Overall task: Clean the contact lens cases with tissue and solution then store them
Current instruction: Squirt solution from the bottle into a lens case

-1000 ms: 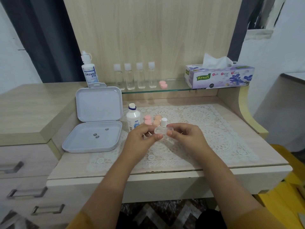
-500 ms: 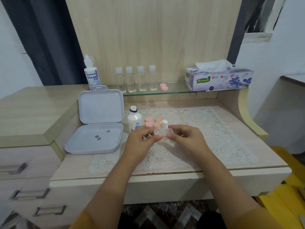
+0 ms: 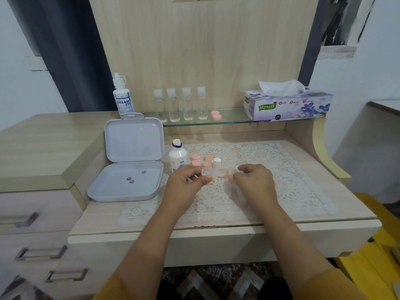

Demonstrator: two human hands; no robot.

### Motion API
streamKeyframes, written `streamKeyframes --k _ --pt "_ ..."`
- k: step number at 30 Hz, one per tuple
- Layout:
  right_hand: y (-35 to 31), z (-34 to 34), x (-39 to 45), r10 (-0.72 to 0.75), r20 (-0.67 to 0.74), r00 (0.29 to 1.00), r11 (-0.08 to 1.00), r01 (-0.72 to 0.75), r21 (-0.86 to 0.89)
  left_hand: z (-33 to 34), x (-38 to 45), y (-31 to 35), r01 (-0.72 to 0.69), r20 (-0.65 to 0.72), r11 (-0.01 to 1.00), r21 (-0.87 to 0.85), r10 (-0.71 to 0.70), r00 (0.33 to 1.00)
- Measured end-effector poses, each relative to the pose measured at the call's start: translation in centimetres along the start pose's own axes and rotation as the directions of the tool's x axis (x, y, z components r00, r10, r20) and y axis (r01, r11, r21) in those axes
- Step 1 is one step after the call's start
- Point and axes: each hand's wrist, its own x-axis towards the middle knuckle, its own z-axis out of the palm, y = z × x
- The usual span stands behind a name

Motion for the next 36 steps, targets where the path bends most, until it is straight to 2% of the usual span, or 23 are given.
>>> streamKeyframes --k 5,11,16,22,24,28,36 --pt "-0.1 0.1 -0.1 -0.062 0.043 0.997 0.987 0.068 -0.144 0.0 0.1 -0.1 0.006 -0.008 1.000 -0.004 -0.006 1.000" --pt "-0.6 -0.3 -0.5 -0.050 0.042 0.998 0.996 0.053 -0.076 -0.1 0.0 0.3 -0.012 -0.006 1.000 0.004 0.012 1.000" --pt "-0.5 -0.5 -0.3 -0.038 0.113 0.993 0.994 0.049 -0.095 -0.1 -0.1 0.4 -0.008 -0.004 1.000 0.000 0.008 1.000" --pt "0.3 -1.3 -0.2 -0.102 0.172 0.980 0.983 0.126 -0.131 -0.2 -0.1 0.3 -0.006 0.008 1.000 0.022 0.006 1.000" --pt "0.1 -1.6 -0.2 -0.116 0.165 0.979 0.989 0.129 -0.073 -0.2 -0.1 0.4 -0.008 0.007 1.000 0.017 0.008 1.000" --pt "-1.2 -2.5 -0.7 -0.181 0.108 0.978 0.967 0.156 0.203 -0.1 -0.1 0.4 -0.004 0.013 1.000 0.010 0.004 1.000" --pt "-2.2 -2.0 -0.8 -0.255 0.271 0.928 0.946 0.182 0.268 -0.1 -0.2 0.5 -0.011 0.019 1.000 0.004 0.011 1.000"
